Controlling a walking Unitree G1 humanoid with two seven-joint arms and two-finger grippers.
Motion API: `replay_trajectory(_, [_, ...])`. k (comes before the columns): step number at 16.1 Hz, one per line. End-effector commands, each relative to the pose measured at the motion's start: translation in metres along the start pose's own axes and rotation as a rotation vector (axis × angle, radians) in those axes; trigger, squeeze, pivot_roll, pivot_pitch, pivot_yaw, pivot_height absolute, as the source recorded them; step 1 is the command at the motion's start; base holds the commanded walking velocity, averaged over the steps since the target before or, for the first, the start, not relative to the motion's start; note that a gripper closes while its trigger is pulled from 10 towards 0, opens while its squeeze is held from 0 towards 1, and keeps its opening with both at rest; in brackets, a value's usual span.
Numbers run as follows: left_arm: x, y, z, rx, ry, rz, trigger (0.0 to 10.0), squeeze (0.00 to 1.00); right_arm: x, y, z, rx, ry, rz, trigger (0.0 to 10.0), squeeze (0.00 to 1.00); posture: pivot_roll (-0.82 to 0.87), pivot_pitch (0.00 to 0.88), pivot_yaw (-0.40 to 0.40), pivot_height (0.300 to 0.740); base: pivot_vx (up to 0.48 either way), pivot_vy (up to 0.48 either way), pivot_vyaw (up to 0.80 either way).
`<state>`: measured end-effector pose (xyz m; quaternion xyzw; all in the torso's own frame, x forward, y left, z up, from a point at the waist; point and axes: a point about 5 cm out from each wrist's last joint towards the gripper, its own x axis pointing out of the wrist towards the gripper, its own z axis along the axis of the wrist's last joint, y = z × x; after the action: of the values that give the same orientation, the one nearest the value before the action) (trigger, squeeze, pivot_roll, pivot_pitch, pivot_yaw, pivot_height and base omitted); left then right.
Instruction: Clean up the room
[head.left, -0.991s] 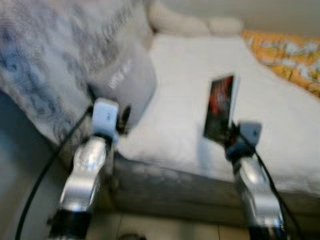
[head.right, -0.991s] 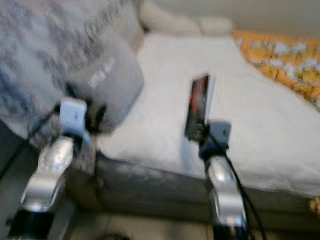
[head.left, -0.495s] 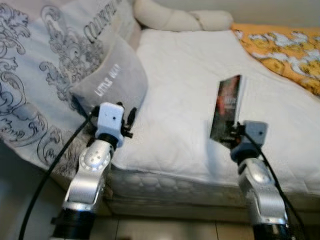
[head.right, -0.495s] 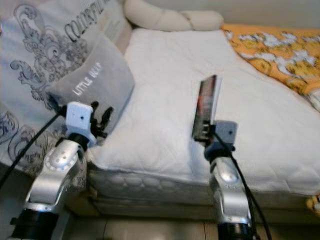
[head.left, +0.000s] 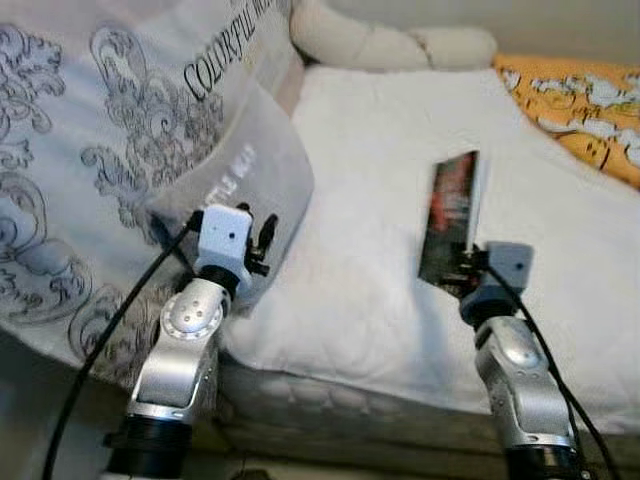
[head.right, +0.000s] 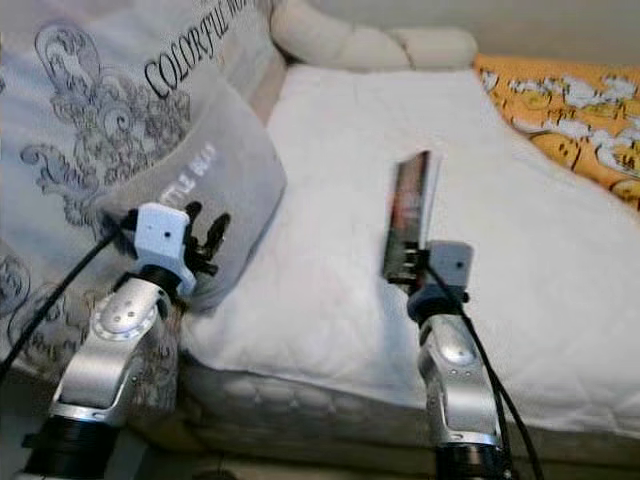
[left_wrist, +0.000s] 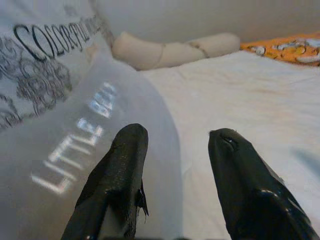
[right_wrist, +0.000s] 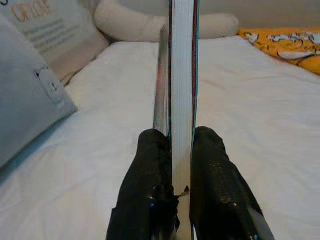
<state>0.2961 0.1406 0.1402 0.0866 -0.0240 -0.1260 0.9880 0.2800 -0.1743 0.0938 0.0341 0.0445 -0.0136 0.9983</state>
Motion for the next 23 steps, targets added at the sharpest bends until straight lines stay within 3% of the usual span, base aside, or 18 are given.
replay_trajectory(1, [0.0,0.003,0.002,0.005,-0.008,-0.004,10.0,0.0,0.003,0.014,0.013,0.024,-0.058,0.05,10.0,0.0,0.02,0.0,-0.009,0.74,0.289,0.0,0.0])
replay_trajectory(5, [0.0,-0.004,0.005,-0.014,-0.034,-0.042,10.0,0.0,0.003,0.012,0.012,0.032,-0.047,0.053,10.0,0.0,0.02,0.0,-0.003,0.74,0.0,0.0,0.0])
replay_trajectory(8, [0.003,-0.01,0.007,-0.036,-0.025,-0.118,10.0,0.0,0.013,0.01,0.013,0.073,-0.02,0.048,10.0,0.0,0.02,0.0,0.001,0.74,0.0,0.0,0.0])
replay_trajectory(11, [0.002,-0.023,0.01,0.011,-0.022,-0.284,10.0,0.0,0.044,0.015,-0.003,0.168,0.196,0.106,10.0,0.0,0.03,0.0,0.007,0.74,0.0,0.0,0.0])
replay_trajectory(12, [0.002,-0.024,0.01,0.017,-0.022,-0.301,10.0,0.0,0.049,0.015,-0.003,0.179,0.208,0.113,10.0,0.0,0.03,0.0,0.007,0.74,0.0,0.0,0.0])
replay_trajectory(13, [0.0,-0.023,0.012,0.034,-0.015,-0.339,10.0,0.0,0.065,0.02,-0.002,0.271,0.268,0.166,10.0,0.0,0.05,0.0,0.012,0.74,0.0,0.0,0.0])
replay_trajectory(14, [-0.003,-0.02,0.012,0.043,-0.001,-0.364,10.0,0.0,0.072,0.032,-0.003,0.304,0.327,0.271,10.0,0.0,0.06,0.005,0.015,0.74,0.0,0.0,0.0])
replay_trajectory(16, [-0.008,-0.02,0.01,0.057,0.024,-0.409,10.0,0.0,0.079,0.039,-0.006,0.334,0.398,0.306,10.0,0.0,0.09,0.015,0.012,0.74,0.0,0.0,0.0])
replay_trajectory(19, [-0.024,-0.018,0.007,0.079,0.081,-0.488,10.0,0.0,0.084,0.043,-0.011,0.42,0.509,0.258,10.0,0.0,0.13,0.046,0.003,0.74,0.0,0.0,0.0])
replay_trajectory(23, [-0.044,-0.011,-0.003,0.116,0.164,-0.513,10.0,0.0,0.087,0.039,-0.01,0.398,0.515,0.177,10.0,0.0,0.16,0.08,0.004,0.74,0.0,0.0,0.0])
